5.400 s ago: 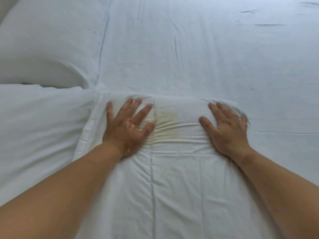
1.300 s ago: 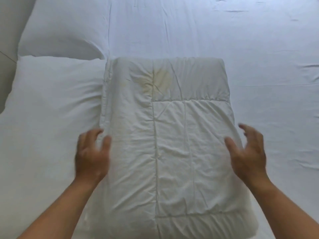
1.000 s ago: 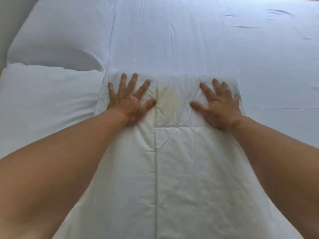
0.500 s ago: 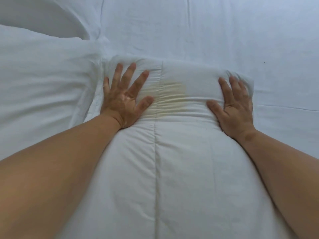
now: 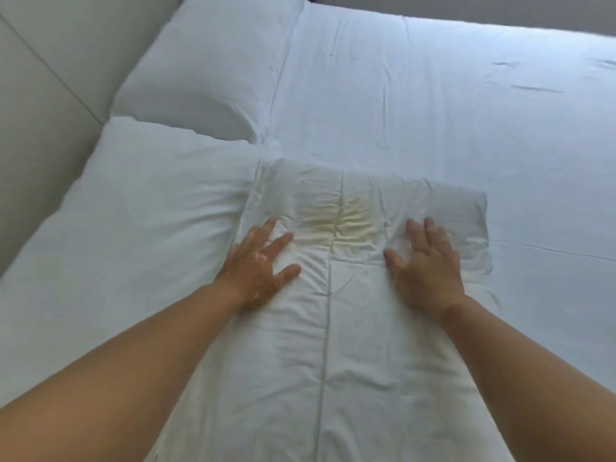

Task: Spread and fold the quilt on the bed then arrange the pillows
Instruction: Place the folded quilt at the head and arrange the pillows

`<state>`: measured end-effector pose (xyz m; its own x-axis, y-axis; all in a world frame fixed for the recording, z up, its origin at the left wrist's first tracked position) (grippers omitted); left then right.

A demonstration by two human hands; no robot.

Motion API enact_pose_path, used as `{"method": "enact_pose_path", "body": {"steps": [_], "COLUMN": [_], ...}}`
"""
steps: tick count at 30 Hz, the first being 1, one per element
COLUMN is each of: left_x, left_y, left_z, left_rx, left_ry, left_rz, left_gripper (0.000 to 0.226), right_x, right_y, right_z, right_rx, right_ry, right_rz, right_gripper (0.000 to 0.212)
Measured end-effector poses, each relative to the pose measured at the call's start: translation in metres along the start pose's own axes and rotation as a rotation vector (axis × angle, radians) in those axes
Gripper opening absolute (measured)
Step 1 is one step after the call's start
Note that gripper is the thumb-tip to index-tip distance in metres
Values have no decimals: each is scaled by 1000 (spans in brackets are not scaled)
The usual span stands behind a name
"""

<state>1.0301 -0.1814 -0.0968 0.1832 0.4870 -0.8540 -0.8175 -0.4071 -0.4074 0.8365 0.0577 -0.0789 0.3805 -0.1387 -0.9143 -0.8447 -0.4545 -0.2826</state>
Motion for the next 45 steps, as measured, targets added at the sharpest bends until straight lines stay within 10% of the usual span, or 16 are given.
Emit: {"method": "enact_pose_path", "body": {"steps": [14,21,33,42,45], "left_x": [52,-54,-54,-49,-74], "left_y": [-375,-341,-198,-210,-232], "left_z": [-102,-276,-427,-415,-379], "left_rx": [-376,-616,-535,-399,-357], "left_ry": [-145,-203,-507,-897,-939], "left_rz": [-228,106,100,171,251], "left_gripper": [76,62,131,110,96], "right_x": [88,97,206,218,188], "right_y": [-328,-278,-171,-191,-206], "right_z": [-154,-271,-339,-382,-406], "right_rx": [-498,-325,182,116,69], "right_ry": [170,360,778,1090,1103], "right_rz": [-269,-456,-431,-494,-493], "right_gripper": [68,79,124,49,55]}}
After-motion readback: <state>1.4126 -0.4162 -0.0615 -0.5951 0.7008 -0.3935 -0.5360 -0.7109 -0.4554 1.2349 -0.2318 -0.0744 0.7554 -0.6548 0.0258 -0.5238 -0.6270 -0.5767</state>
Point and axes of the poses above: each hand's wrist, its own y-axis towards the middle knuckle, its own x-axis out of the palm, z = x × y, the point moved 5 cm from there along y, towards the middle knuckle
